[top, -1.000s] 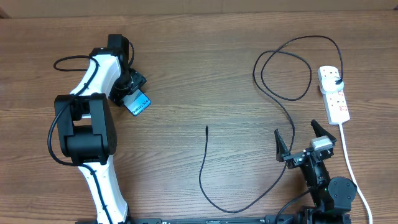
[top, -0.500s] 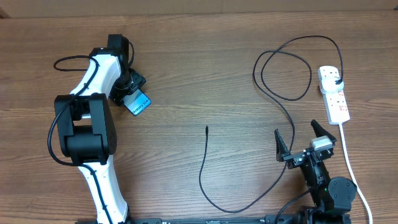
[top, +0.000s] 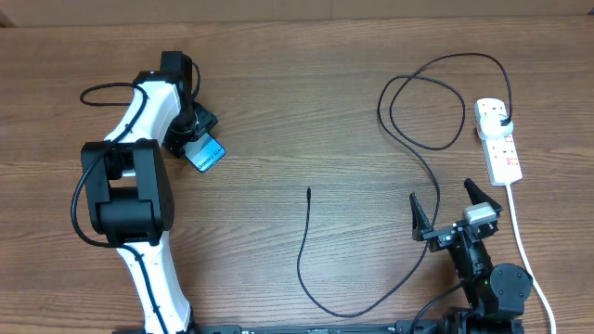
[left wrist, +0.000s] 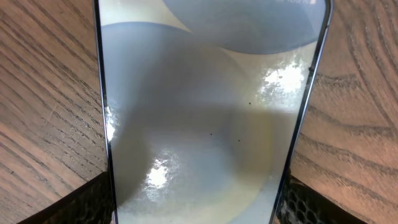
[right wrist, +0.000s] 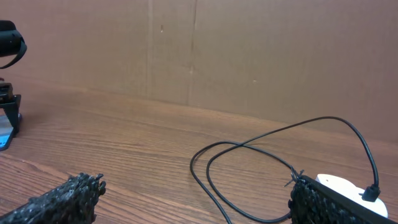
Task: Plug charger to phone and switch on socket
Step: 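Lift the phone with the left gripper and rotate it upright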
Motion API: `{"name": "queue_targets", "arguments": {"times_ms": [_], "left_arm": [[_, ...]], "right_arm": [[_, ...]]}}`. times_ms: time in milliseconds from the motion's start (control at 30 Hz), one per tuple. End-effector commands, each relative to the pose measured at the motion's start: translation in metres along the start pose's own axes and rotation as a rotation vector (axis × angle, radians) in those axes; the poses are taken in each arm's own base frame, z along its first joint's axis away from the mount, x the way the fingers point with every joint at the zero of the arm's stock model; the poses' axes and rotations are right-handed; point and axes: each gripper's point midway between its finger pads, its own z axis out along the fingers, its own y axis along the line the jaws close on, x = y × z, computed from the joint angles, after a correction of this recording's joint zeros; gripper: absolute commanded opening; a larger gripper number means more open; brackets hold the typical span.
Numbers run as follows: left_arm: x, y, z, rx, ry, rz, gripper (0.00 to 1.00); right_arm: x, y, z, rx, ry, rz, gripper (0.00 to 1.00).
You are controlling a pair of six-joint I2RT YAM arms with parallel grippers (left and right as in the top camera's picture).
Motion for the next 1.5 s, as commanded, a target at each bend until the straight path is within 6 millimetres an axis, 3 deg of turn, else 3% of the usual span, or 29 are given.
{"name": "queue_targets", "arguments": {"times_ms": [0, 33, 467, 1133, 1300, 1467], "left_arm": [[0.014, 0.0, 0.022, -0.013, 0.058, -0.013, 0.11], [0.013, -0.001, 0.022, -0.01, 0.055, -0.013, 0.04], [0.008, -0.007, 0.018, 0.01, 0.042, 0.005, 0.04], [-0.018, -0.038, -0.044, 0.094, 0.005, 0.048, 0.04], [-0.009, -0.061, -0.065, 0.21, 0.075, 0.065, 0.04], [0.007, -0.096, -0.092, 0.408, 0.193, 0.081, 0.04]], "right_arm": [[0.002, 0.002, 0.0, -0.009, -0.005, -0.005, 1.0], [0.002, 0.002, 0.0, -0.009, -0.005, -0.006, 1.0], [0.002, 0.002, 0.0, -0.009, -0.005, -0.005, 1.0], [0.002, 0.002, 0.0, -0.009, -0.005, -0.005, 1.0], [0.002, 0.002, 0.0, -0.009, -0.005, -0.005, 1.0], [0.002, 0.002, 0.0, -0.009, -0.005, -0.006, 1.0]]}}
